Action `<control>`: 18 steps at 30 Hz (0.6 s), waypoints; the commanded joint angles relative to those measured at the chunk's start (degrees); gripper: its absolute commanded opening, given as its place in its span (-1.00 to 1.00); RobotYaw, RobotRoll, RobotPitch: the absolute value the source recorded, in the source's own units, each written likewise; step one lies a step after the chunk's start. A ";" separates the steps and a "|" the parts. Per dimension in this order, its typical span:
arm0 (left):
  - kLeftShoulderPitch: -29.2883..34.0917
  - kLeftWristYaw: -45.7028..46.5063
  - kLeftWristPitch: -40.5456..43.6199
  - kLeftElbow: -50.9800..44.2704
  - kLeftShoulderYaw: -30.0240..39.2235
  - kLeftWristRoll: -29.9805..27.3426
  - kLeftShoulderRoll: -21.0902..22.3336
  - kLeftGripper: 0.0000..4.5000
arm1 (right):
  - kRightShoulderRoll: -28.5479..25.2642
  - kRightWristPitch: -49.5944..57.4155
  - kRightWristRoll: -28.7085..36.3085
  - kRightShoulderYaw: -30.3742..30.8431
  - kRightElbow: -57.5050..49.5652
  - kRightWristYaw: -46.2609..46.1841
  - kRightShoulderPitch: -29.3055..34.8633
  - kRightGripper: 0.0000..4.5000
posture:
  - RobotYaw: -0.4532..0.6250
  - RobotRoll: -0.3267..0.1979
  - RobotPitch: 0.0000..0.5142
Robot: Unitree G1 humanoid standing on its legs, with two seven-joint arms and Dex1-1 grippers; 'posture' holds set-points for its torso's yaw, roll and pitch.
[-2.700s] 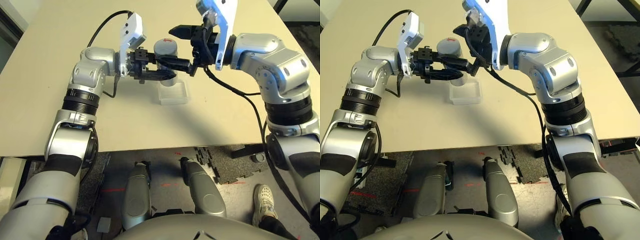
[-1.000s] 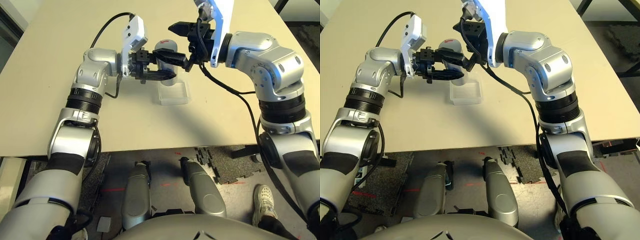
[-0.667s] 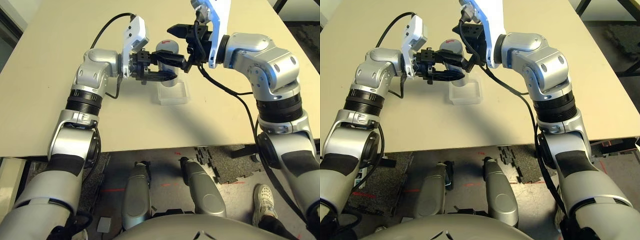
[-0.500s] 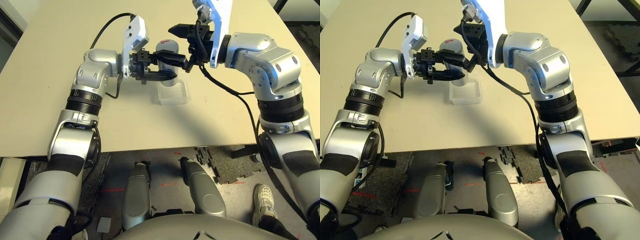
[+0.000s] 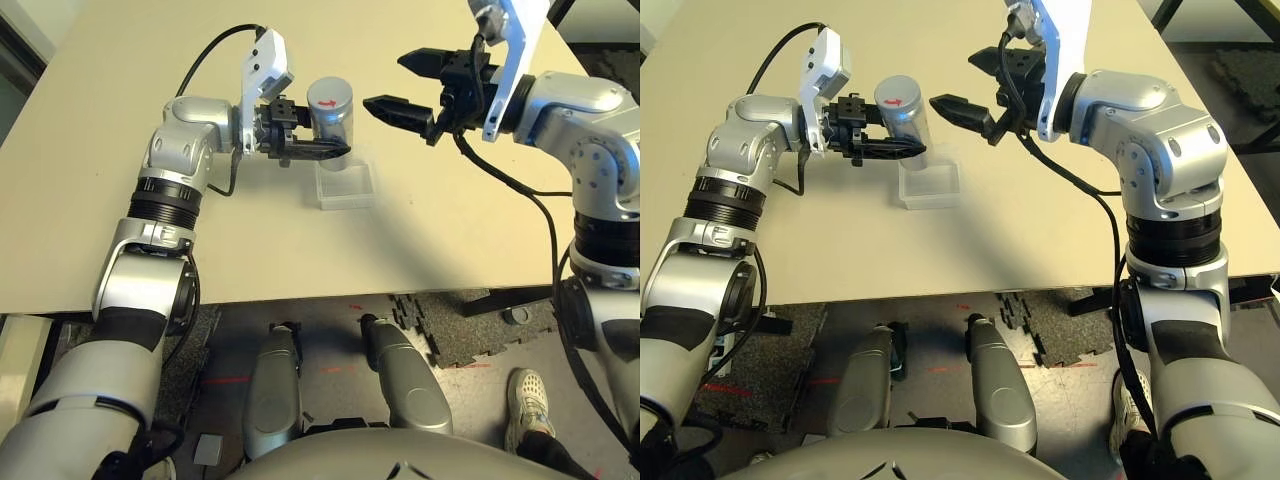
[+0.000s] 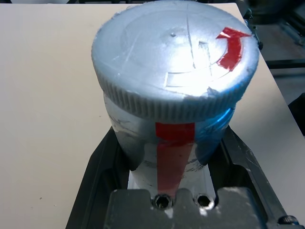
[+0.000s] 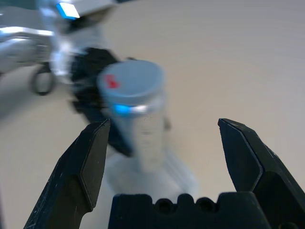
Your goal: Pour the medicine from the bottle into the box.
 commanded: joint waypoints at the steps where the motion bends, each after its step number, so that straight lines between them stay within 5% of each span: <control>1: -0.66 -0.69 -0.89 0.73 0.02 0.43 -0.13 0.08 | 0.93 0.91 2.61 -0.51 -2.15 0.17 -0.79 1.00 | -0.31 0.25 -0.25; 18: -0.68 -1.28 -2.41 2.25 -0.40 0.79 -0.77 0.08 | 8.47 -11.34 -8.38 9.62 11.20 -0.66 -8.25 1.00 | -0.29 0.25 -0.25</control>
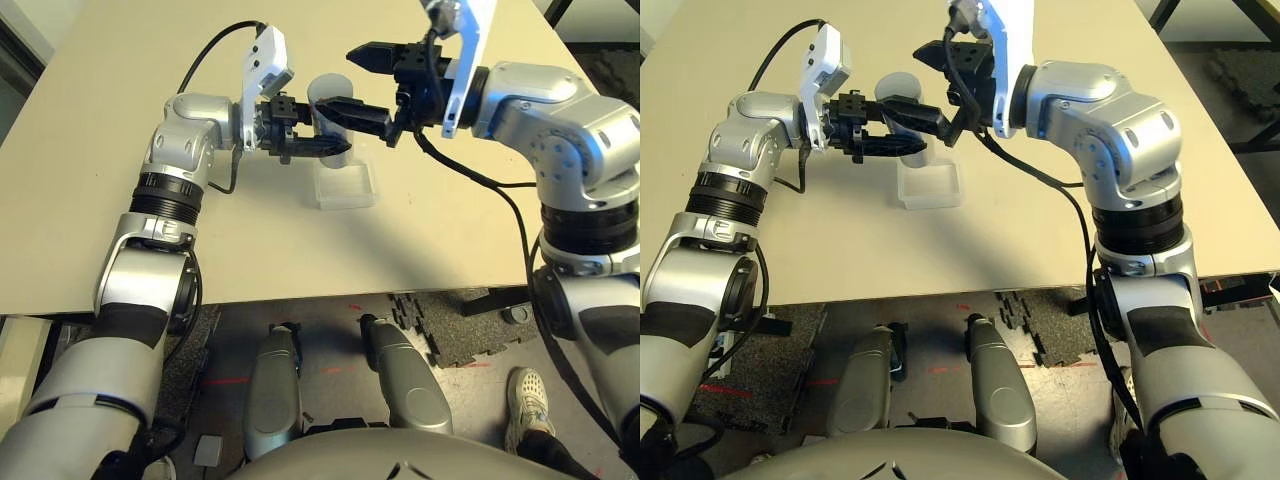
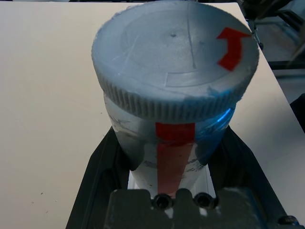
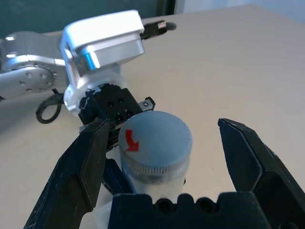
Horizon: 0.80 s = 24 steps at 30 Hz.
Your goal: Pour the medicine from the bottle into the box.
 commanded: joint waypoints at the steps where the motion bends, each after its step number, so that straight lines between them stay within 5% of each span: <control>1: -0.38 -0.66 -0.56 -0.03 -0.32 0.62 -0.34 0.08 | 0.92 -1.51 -1.36 1.53 0.89 0.79 -1.19 1.00 | -0.29 0.25 -0.25; 8: 0.08 -0.77 -0.70 -0.34 -0.22 0.55 -0.25 0.08 | 1.84 -1.29 -2.32 1.69 1.81 1.40 -0.93 1.00 | -0.28 0.25 -0.27; 15: 0.28 -0.89 -0.76 -0.44 -0.30 0.51 -0.38 0.08 | 1.79 -0.20 -2.19 1.64 1.43 1.56 -0.43 0.14 | -0.29 0.25 -0.27; 21: -0.06 -0.81 -1.11 0.30 -0.25 0.59 -0.49 0.08 | 1.46 0.63 -2.00 1.20 1.42 1.45 -0.39 0.14 | -0.29 0.25 -0.25; 24: 0.10 -0.72 -1.31 0.40 -0.27 0.69 -0.47 0.08 | 5.38 2.60 0.14 -5.54 4.71 -4.84 -2.81 0.14 | -0.28 0.25 -0.25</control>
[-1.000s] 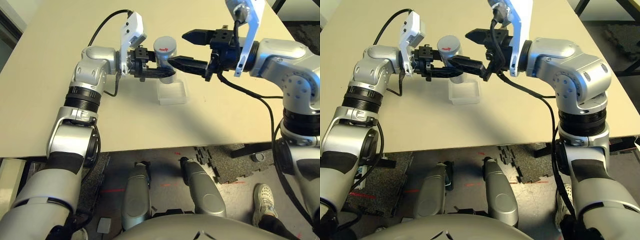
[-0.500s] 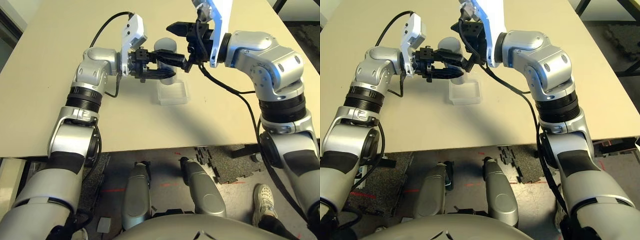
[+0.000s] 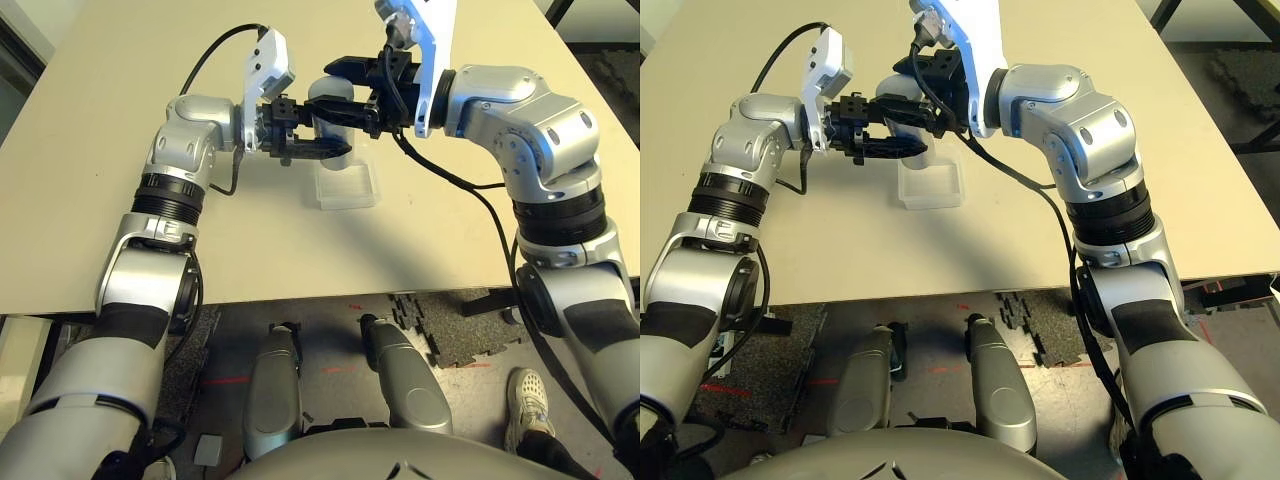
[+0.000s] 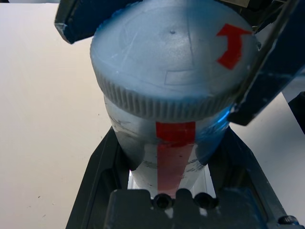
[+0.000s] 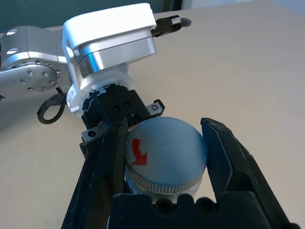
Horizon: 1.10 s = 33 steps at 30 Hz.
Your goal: Pour the medicine from the bottle into the box.
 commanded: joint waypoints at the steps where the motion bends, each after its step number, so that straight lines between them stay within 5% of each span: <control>1: 0.14 -0.42 -0.58 0.05 -0.11 0.58 -0.25 0.08 | 4.15 2.31 2.37 -8.39 4.15 -7.44 -3.49 0.14 | -0.28 0.25 -0.25; 8: -1.74 8.51 -2.47 3.44 3.13 1.24 -1.48 0.08 | 5.49 -5.88 -0.73 -17.06 16.50 -17.32 -7.31 0.14 | -0.24 0.25 -0.26; 21: -5.17 44.23 -11.52 21.25 14.01 4.13 -1.52 0.08 | 6.64 -31.38 -11.77 -14.55 37.26 -20.54 6.08 0.14 | -0.15 0.25 -0.24; 33: 1.09 51.25 -13.46 23.68 15.87 5.05 -3.41 0.08 | 7.59 -43.54 -14.81 -15.04 51.90 -24.74 7.25 0.14 | -0.11 0.25 -0.23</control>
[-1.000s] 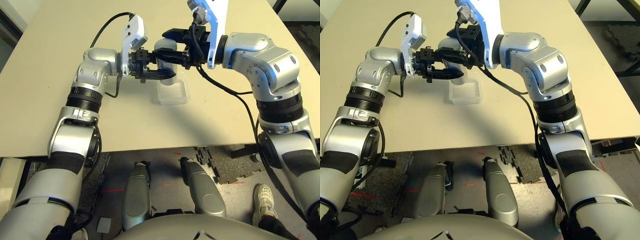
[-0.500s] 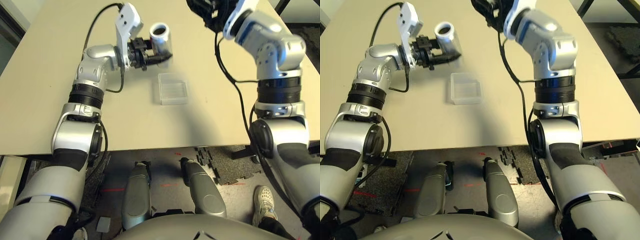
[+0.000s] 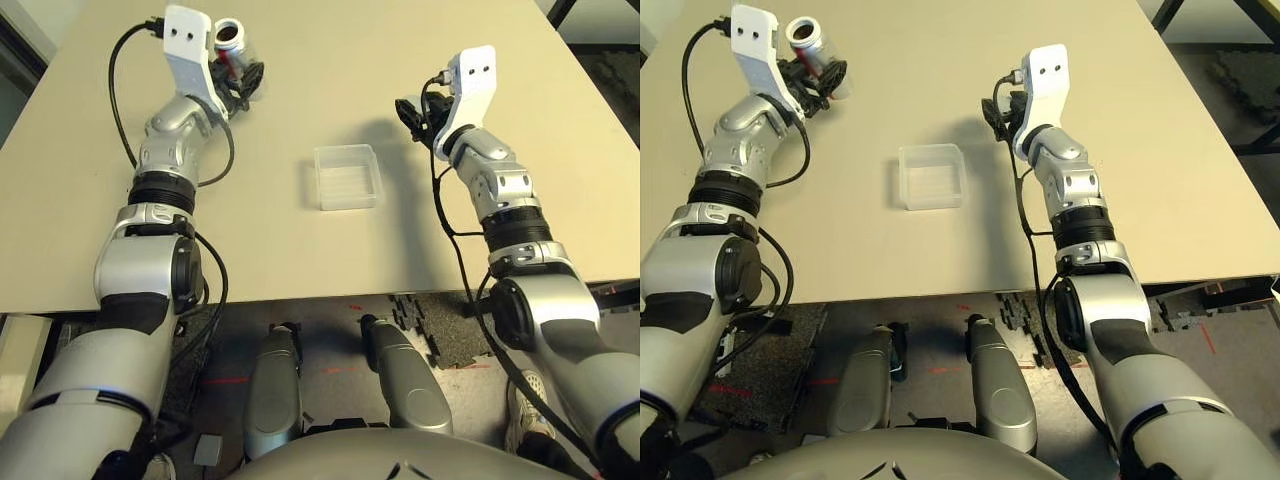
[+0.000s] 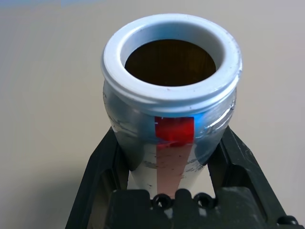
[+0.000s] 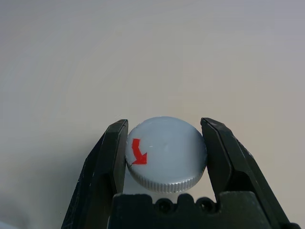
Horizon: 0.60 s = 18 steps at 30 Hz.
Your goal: Pour the medicine from the bottle into the box.
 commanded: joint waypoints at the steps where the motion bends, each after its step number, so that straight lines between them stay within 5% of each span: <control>1: 1.45 -0.02 -0.39 0.62 -0.30 0.85 -1.11 0.08 | 0.21 -2.28 -1.15 -0.09 2.99 -0.30 0.97 0.14 | -0.11 0.25 -0.23; 10: 0.30 0.15 -0.44 2.00 -0.12 1.51 -0.60 0.08 | 0.71 -1.41 -1.92 0.68 4.54 0.83 1.52 0.14 | -0.12 0.25 -0.24; 16: -1.49 0.56 -1.08 4.12 -0.01 2.09 -0.16 0.08 | 0.59 2.13 -0.55 -0.09 1.90 1.76 1.84 0.98 | -0.14 0.25 -0.25; 18: -2.21 1.02 -2.63 4.54 -1.11 3.71 0.23 0.08 | -0.05 4.37 -0.10 0.02 -1.40 2.96 2.00 1.00 | -0.13 0.25 -0.26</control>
